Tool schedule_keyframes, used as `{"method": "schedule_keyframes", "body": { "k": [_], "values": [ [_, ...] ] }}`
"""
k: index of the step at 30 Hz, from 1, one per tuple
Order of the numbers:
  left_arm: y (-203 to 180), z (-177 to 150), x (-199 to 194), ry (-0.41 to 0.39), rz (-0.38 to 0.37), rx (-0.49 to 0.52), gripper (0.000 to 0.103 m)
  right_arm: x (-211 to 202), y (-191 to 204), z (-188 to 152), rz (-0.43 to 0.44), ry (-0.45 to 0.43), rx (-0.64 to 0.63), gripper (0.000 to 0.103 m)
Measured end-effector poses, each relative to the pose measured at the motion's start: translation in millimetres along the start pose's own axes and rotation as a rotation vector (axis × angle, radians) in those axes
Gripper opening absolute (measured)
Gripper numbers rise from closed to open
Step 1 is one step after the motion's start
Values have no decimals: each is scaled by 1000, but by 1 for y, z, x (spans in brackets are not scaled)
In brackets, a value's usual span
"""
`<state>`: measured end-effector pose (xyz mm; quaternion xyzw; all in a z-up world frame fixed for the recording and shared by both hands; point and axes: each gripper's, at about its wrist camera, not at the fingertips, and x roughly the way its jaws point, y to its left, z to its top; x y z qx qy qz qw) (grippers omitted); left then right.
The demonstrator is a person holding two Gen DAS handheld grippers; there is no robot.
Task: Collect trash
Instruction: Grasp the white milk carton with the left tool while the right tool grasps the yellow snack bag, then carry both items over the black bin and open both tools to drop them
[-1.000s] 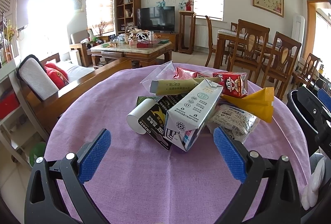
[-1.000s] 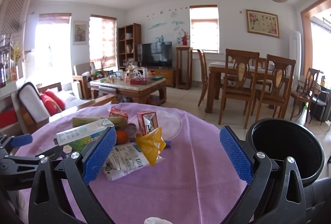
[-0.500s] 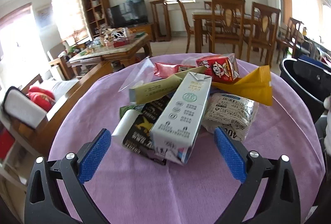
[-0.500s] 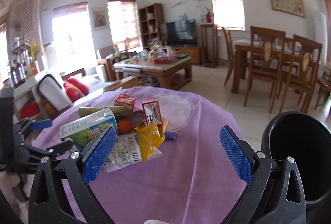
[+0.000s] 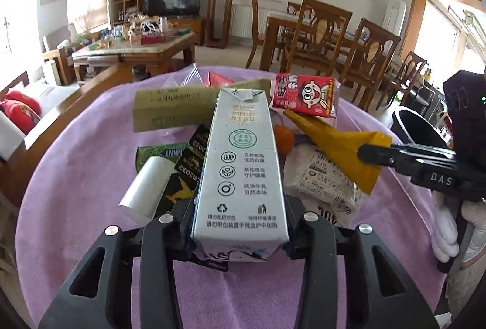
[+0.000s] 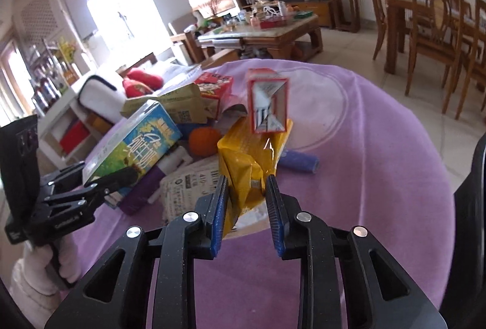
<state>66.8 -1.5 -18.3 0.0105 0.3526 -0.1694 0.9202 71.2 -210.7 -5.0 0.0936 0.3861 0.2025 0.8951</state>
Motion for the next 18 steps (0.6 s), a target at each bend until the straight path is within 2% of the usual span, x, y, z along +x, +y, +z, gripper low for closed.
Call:
{"method": "schedule_keyframes", "body": {
  "k": [6,10,13,18],
  "values": [
    [-1,0,-19,-59,-28,-20,41,-28,6,-8,57,-44,31,15],
    [-2,2,-39,-112,-57,-52,41,-61,6,-17,137,-94,41,14],
    [-11,0,-56,-151,-60,-48,41,-79,8,-26,138,-115,17,14],
    [-46,10,-62,-149,-113,-19,41,-125,-17,-38,86,-189,41,14]
  ]
}}
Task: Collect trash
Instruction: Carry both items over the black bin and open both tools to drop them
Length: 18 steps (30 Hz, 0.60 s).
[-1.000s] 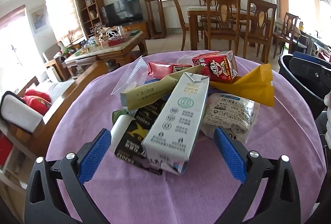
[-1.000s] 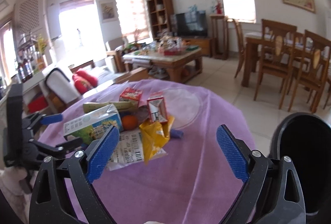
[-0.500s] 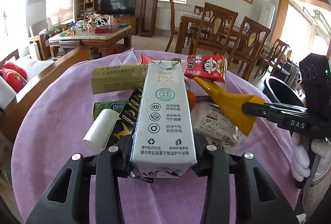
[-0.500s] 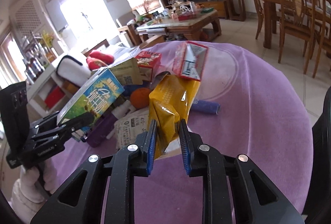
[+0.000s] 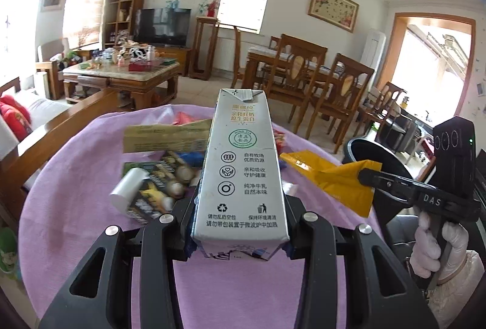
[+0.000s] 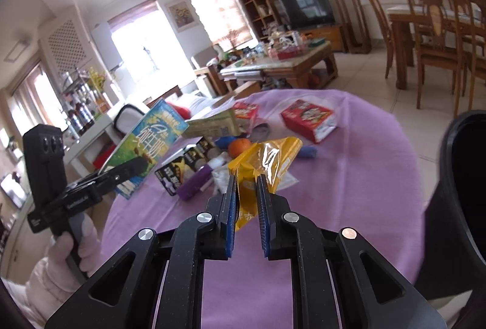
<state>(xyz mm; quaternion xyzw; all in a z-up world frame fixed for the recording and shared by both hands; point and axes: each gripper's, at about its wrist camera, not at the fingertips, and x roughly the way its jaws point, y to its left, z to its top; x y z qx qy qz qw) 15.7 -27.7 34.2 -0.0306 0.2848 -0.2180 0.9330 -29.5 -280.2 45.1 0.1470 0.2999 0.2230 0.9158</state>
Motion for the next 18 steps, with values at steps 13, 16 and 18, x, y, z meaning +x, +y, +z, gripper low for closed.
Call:
{"method": "schedule_keyframes", "body": {
  "k": [13,16,18],
  "values": [
    [-206,13,147,250,-331,132,41,-167,-181,-27,-378,-263,315,14],
    [-242,12,192,337,-346,143,41,-170,-210,-43,-407,-240,363,14],
    [-258,9,218,384,-352,139,41,-170,-220,-52,-417,-230,377,14]
  ]
}}
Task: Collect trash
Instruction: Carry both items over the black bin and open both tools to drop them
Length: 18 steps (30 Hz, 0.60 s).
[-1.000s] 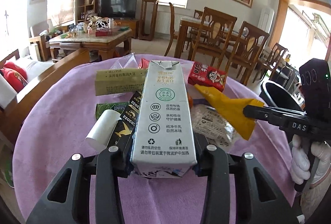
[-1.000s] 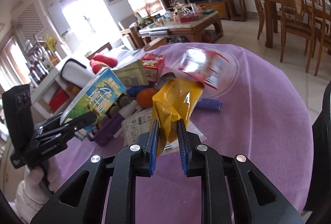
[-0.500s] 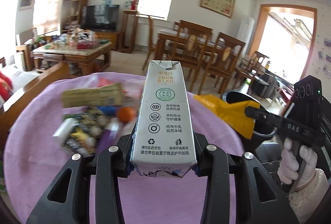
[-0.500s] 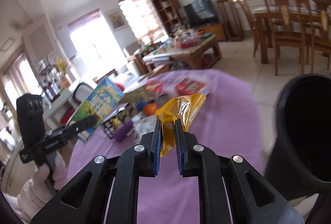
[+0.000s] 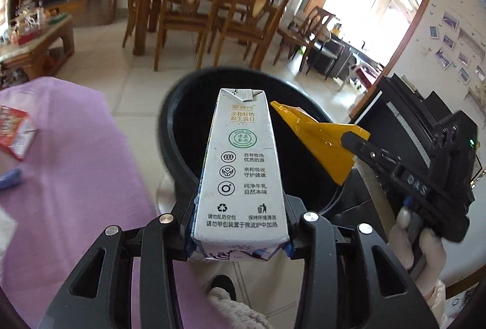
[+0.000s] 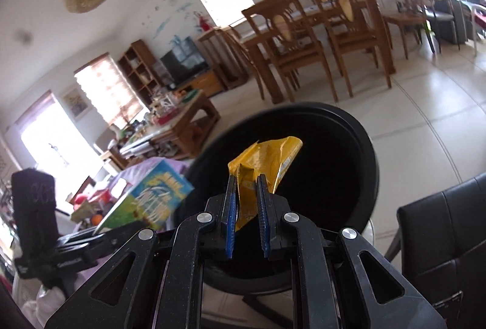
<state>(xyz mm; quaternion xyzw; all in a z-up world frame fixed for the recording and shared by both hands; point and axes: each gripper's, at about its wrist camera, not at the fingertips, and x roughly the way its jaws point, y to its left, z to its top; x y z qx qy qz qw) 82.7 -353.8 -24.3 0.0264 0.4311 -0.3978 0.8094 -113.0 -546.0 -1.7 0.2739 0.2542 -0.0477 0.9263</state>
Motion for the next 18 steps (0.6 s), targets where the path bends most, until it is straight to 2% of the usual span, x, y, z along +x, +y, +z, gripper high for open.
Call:
{"method": "schedule_keyframes", "body": {
  "k": [5,9,14,18],
  "values": [
    [-13,13,32,56,23,24,41,18,-16,-14,-26,25,2,14],
    [-13,3,38,90,42,14,43,33,-23,-20,-32,48,20,14],
    [-21,1,29,72,85,55,44,42,-19,-19,-46,56,12,16],
    [-16,-9,7,32,56,54,45,42,-15,-20,-51,63,11,17]
  ]
}}
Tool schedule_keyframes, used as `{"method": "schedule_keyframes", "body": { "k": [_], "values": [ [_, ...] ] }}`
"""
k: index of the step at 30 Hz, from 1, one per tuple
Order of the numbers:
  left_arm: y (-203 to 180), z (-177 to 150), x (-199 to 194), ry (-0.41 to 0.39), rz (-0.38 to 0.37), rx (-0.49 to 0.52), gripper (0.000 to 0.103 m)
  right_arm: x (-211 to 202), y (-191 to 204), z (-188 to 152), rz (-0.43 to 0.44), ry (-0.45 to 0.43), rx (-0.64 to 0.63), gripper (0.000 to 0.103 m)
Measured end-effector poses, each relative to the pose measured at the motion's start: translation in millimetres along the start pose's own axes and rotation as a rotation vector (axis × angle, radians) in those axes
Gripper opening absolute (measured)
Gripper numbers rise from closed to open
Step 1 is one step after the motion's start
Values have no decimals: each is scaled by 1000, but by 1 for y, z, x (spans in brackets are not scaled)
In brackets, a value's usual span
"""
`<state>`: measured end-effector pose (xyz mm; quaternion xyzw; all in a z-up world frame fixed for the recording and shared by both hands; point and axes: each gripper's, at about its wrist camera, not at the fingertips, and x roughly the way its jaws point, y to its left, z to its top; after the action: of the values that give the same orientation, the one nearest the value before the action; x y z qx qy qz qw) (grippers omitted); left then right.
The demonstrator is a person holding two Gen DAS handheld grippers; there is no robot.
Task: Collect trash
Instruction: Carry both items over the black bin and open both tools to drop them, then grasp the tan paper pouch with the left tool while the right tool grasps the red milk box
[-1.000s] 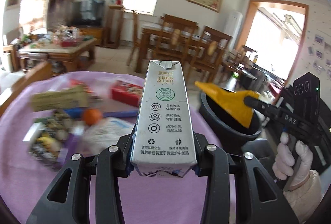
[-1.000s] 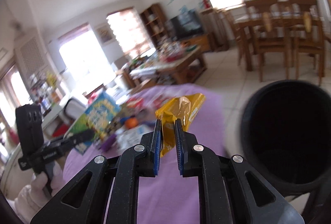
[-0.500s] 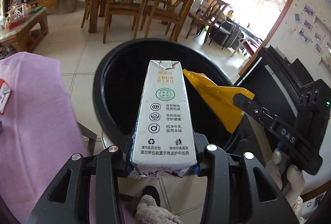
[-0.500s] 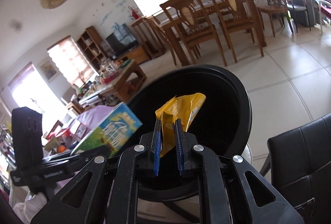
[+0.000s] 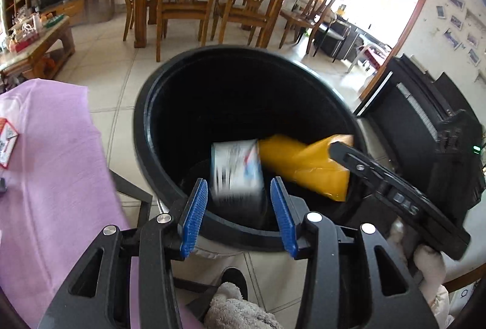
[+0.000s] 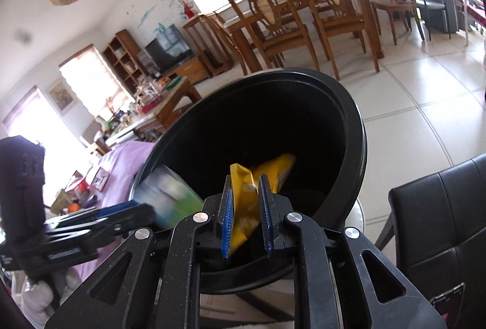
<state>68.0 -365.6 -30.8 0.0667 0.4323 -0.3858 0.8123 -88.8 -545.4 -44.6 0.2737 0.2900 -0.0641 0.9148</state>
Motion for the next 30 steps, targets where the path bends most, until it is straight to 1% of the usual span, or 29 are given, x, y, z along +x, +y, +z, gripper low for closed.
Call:
{"method": "schedule_keyframes", "body": {
  "k": [2,5,7,8,9,10,11,12,13,14,15,16,17,19,21,22,25,28,30],
  "values": [
    [5,-6,-10,-12,16,-7,58,0,5,-4,1,3,-7,17],
    [21,-20,-26,-38,17,-33,59,-1,19,-6,1,8,-29,17],
    [37,-30,-41,-54,21,-68,59,-2,33,-7,13,11,-51,23],
    [45,-34,-49,-63,20,-87,59,-2,42,-7,14,10,-66,30],
    [58,-40,-61,-78,20,-114,59,-3,52,-7,14,6,-81,40],
    [66,-42,-67,-89,24,-127,59,-3,64,-8,19,0,-99,45],
    [75,-43,-76,-102,31,-142,59,-4,75,-8,25,-6,-114,54],
    [87,-46,-87,-120,43,-155,59,-5,88,-9,34,-10,-135,61],
    [96,-50,-98,-135,57,-163,59,-5,99,-10,43,-11,-155,64],
    [105,-53,-107,-146,75,-166,61,-4,113,-12,59,-14,-182,69],
    [119,-56,-121,-162,108,-167,64,-4,123,-12,70,-16,-200,74],
    [131,-58,-131,-178,134,-165,69,-4,136,-13,79,-21,-225,76],
    [143,-60,-142,-196,164,-162,69,-4,150,-13,88,-29,-246,80],
    [173,-63,-167,-227,244,-144,69,0,173,-11,116,-28,-269,81],
    [204,-65,-186,-226,301,-109,76,11,195,-8,151,-7,-289,81],
    [219,-65,-192,-214,326,-85,79,20,210,-7,164,5,-309,81],
    [261,-63,-202,-176,384,7,79,48,252,-4,187,44,-384,81],
    [299,-59,-196,-105,421,93,79,86,291,-4,202,94,-469,81],
    [311,-58,-190,-65,442,147,79,113,314,-3,199,128,-520,81]
  ]
}}
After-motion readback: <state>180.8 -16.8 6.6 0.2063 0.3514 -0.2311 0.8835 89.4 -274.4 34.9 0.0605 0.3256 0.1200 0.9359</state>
